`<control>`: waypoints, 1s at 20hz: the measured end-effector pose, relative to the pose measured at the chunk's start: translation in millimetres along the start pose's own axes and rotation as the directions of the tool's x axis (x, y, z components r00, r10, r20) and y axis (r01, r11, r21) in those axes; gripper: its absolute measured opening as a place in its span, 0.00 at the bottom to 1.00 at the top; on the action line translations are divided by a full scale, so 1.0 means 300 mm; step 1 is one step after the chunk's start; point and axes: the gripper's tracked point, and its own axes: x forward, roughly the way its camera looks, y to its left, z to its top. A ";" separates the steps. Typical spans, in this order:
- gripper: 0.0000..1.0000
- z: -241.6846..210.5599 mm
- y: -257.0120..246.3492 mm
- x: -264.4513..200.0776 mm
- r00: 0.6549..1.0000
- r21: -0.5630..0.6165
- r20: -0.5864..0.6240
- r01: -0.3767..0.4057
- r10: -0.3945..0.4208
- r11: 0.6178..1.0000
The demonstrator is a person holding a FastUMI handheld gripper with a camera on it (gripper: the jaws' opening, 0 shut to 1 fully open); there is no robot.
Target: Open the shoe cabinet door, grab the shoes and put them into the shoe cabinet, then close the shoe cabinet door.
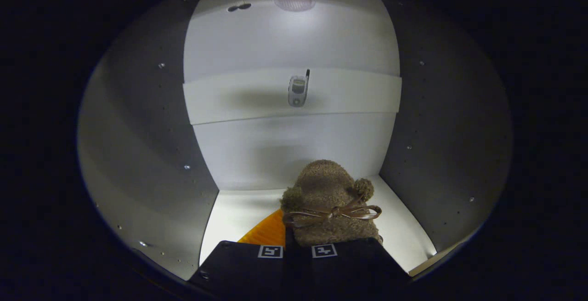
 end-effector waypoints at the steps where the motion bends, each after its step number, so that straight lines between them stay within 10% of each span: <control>1: 0.08 -0.015 0.001 0.018 1.000 0.001 -0.016 -0.002 0.002 1.000; 5: 0.08 -0.075 0.004 0.054 0.997 -0.021 -0.075 0.001 -0.003 1.000; 10: 0.30 -0.085 0.025 0.054 0.997 -0.009 -0.080 -0.015 0.014 1.000; 14: 0.79 -0.084 0.048 0.004 0.998 -0.015 -0.062 -0.028 0.027 1.000; 20: 0.90 -0.084 0.026 -0.095 0.999 -0.020 -0.032 0.015 -0.016 1.000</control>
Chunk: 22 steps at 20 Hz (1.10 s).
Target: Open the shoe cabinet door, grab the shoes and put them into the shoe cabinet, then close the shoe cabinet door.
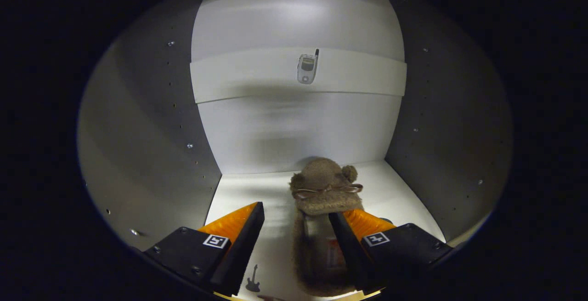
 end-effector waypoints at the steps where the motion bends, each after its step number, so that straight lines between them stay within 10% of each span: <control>1: 0.91 -0.001 -0.004 -0.025 1.000 -0.014 0.004 0.010 -0.010 1.000; 22: 0.97 0.081 -0.187 -1.059 0.909 0.060 0.408 0.072 -0.090 0.996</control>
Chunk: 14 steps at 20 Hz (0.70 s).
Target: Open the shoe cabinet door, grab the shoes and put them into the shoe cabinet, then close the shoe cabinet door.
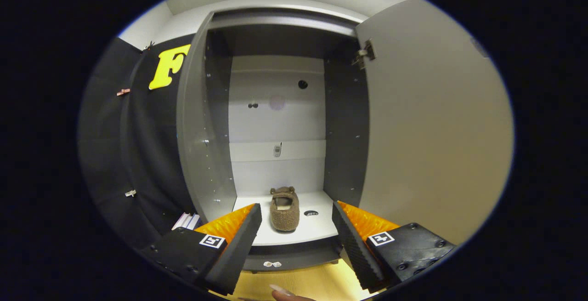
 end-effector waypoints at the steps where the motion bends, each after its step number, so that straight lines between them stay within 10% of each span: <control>1: 0.97 0.009 -0.022 -0.046 1.000 0.004 0.014 0.007 -0.007 1.000; 14: 0.98 0.014 -0.614 -0.589 0.895 0.071 0.086 0.433 -0.438 0.899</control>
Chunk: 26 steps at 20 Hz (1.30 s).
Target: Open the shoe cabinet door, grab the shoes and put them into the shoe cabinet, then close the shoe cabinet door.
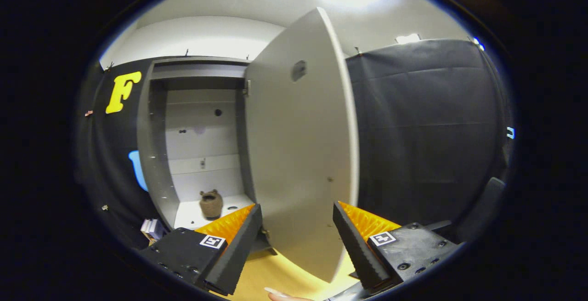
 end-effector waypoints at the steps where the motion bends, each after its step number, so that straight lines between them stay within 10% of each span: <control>1: 0.98 0.007 -0.056 -0.005 1.000 -0.004 -0.001 0.024 -0.024 1.000; 10: 0.98 0.074 -0.360 0.133 0.998 -0.052 0.023 -0.061 0.062 0.997; 26: 0.91 0.003 -0.279 0.358 0.900 -0.066 -0.072 -0.433 0.429 0.899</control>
